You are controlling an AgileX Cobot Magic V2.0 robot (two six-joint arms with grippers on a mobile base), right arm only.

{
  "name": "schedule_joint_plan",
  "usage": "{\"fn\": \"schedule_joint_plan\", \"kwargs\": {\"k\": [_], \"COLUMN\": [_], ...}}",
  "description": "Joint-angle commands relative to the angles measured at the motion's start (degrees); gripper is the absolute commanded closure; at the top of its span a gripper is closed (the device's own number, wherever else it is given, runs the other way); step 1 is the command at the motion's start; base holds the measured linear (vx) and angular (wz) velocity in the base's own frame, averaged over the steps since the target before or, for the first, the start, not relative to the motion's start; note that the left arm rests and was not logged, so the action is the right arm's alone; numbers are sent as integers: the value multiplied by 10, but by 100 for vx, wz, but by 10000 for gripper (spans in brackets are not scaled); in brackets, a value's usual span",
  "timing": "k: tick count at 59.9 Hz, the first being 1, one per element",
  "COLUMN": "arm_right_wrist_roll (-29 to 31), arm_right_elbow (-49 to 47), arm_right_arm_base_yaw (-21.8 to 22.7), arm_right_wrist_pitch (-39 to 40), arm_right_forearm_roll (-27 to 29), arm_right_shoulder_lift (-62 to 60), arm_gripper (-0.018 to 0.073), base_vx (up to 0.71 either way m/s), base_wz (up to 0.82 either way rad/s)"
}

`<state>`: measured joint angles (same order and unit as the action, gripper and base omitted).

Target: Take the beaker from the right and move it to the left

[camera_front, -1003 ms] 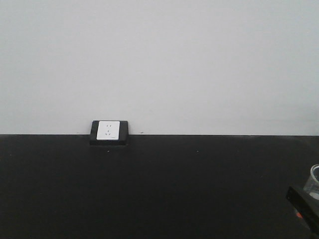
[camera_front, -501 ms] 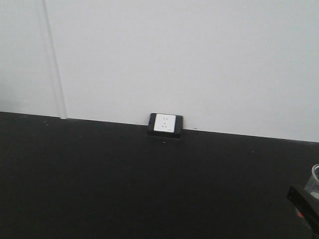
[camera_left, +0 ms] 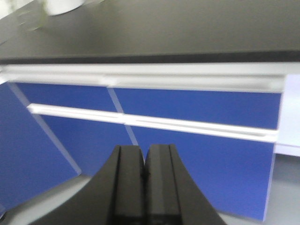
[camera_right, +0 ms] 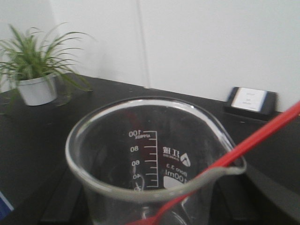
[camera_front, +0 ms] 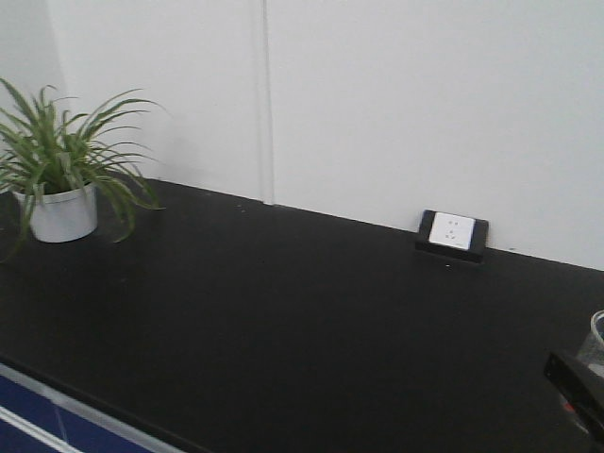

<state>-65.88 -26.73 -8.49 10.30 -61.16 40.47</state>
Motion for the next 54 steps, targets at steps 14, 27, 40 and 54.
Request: {"fn": "schedule_joint_plan", "kwargs": {"k": [14,27,40,54], "arm_right_wrist_roll": [-2,-2,-2,-2], "arm_right_elbow": [-17,-17,-17,-17], "arm_right_arm_base_yaw": [1,1,1,1], "arm_right_wrist_pitch": [28,28,28,28], "arm_right_forearm_roll": [2,2,2,2], "arm_right_shoulder_lift": [-2,-2,-2,-2], "arm_gripper": [562,562,562,562], "base_vx": [-10,-9,-8,-7], "base_wz": [57,67,70,72]}}
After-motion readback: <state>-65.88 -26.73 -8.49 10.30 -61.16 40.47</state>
